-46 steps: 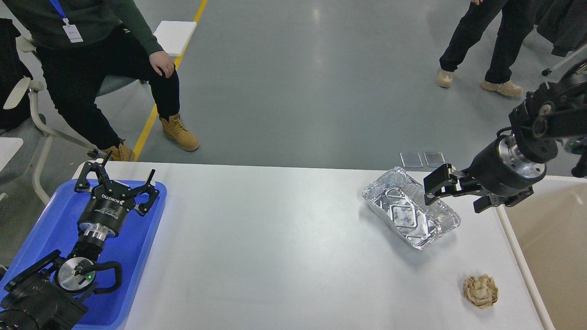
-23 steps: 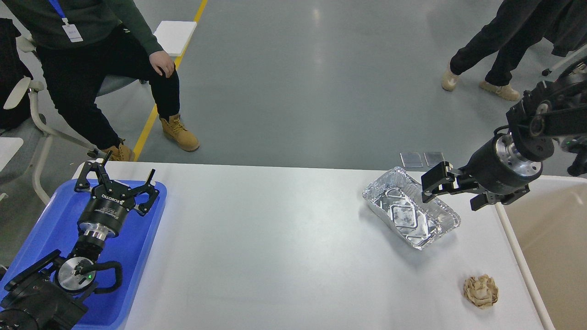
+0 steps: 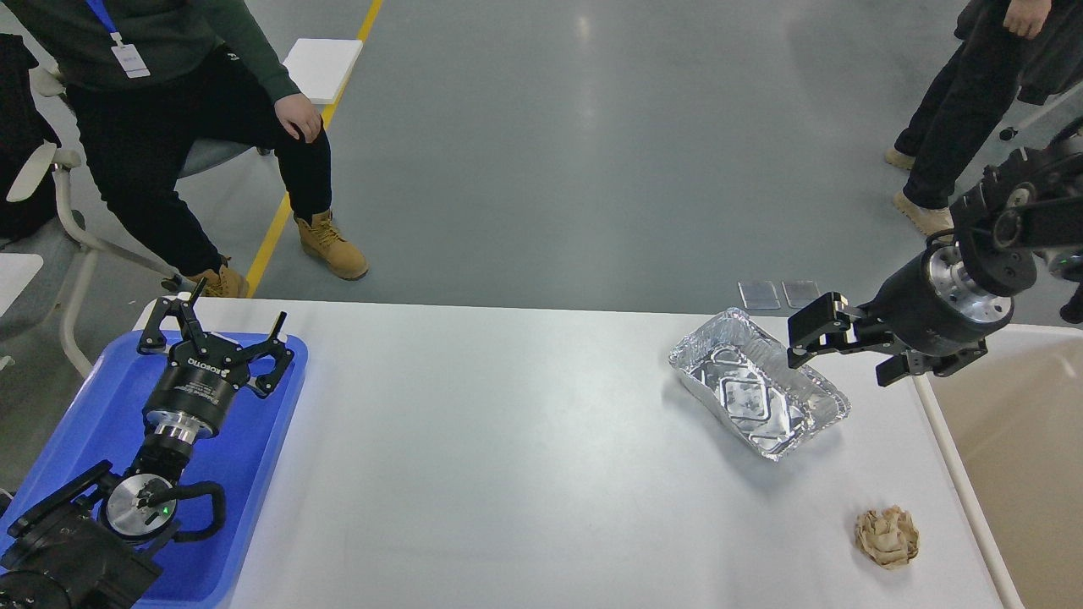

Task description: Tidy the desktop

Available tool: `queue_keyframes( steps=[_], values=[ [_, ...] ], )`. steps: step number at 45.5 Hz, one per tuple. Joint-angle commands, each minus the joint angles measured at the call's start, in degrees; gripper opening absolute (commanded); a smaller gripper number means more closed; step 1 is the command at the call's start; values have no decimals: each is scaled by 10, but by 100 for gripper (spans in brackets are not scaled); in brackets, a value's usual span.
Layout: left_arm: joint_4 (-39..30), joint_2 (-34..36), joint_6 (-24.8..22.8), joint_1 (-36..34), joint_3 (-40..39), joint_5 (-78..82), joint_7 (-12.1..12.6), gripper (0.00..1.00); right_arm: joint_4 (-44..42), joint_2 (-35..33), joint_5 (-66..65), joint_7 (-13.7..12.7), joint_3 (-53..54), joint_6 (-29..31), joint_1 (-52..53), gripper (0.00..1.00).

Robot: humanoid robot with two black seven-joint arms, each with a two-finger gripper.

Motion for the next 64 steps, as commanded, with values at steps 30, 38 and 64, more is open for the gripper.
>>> queue_keyframes(
  steps=[30,38,64],
  values=[
    [0,0,0,0,0,0,0,99,-14,56,114,-5,9,-104,-82,99],
    [-1,0,0,0,0,0,0,99,-17,56,194,-19,9,-131,-108,99],
    [0,0,0,0,0,0,0,99,-66,49,349,-21,19,-351,-264,99]
  ],
)
